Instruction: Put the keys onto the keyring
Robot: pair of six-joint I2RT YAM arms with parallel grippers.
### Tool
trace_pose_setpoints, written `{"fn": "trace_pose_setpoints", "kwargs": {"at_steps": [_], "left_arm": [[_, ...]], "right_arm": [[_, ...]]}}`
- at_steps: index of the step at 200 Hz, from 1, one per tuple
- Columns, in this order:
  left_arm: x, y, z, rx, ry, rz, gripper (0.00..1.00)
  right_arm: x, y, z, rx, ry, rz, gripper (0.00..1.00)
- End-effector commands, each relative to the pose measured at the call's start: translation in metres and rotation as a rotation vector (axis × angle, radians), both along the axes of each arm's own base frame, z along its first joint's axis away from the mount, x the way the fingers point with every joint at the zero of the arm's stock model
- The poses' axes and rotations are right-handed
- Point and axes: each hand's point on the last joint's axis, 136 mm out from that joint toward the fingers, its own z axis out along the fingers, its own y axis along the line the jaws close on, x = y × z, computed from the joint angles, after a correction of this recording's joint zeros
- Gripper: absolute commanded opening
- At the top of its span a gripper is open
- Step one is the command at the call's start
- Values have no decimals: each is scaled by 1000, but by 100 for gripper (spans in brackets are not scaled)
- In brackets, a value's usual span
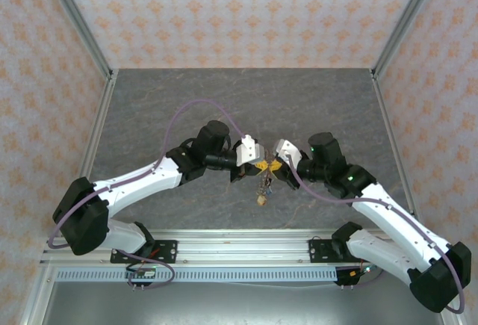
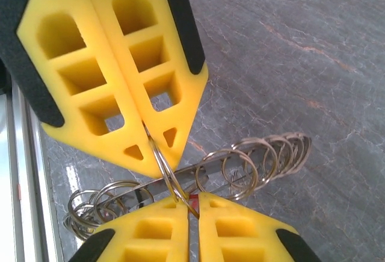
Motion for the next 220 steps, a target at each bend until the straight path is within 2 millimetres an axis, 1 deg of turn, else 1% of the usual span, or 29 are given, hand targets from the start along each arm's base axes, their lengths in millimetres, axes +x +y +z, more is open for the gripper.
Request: {"fn": "trace_pose_setpoints", "kwargs": {"at_steps": [1, 13, 42, 50, 62, 68, 88, 115, 138, 148, 164, 198, 220], "left_arm": [[-5, -3, 33, -102, -62, -28, 0], [-4, -4, 33, -104, -63, -28, 0], [-4, -4, 31, -105, -62, -28, 0], [-4, -5, 31, -105, -59, -30, 0], [-4, -5, 32, -110, -62, -30, 0], [-4, -5, 32, -111, -64, -30, 0], [-4, -4, 30, -107, -67, -30, 0], [-4, -4, 32, -109, -77, -30, 0], [-3, -4, 32, -118, -79, -22, 0], [-2, -5, 34, -131, -82, -20, 0], [-3, -6, 36, -140, -83, -28, 0], [-6, -7, 36, -140, -83, -53, 0], [-7, -8, 36, -137, -85, -63, 0]], "right_arm": [[8, -5, -8, 0, 7, -61, 10], [9, -7, -11, 4, 15, -79, 10], [11, -3, -4, 87, 13, -100, 10], [12, -1, -1, 116, 24, -102, 8], [10, 4, 1, 165, 67, -101, 6], [11, 6, 2, 185, 83, -105, 4], [13, 5, 3, 243, 130, -141, 0], [15, 3, 8, 326, 203, -161, 0], [11, 5, 10, 400, 296, -142, 0], [11, 5, 6, 417, 334, -149, 0], [12, 5, 6, 440, 398, -158, 0], [8, 9, 14, 475, 495, -108, 0], [12, 9, 5, 439, 508, -116, 0]]}}
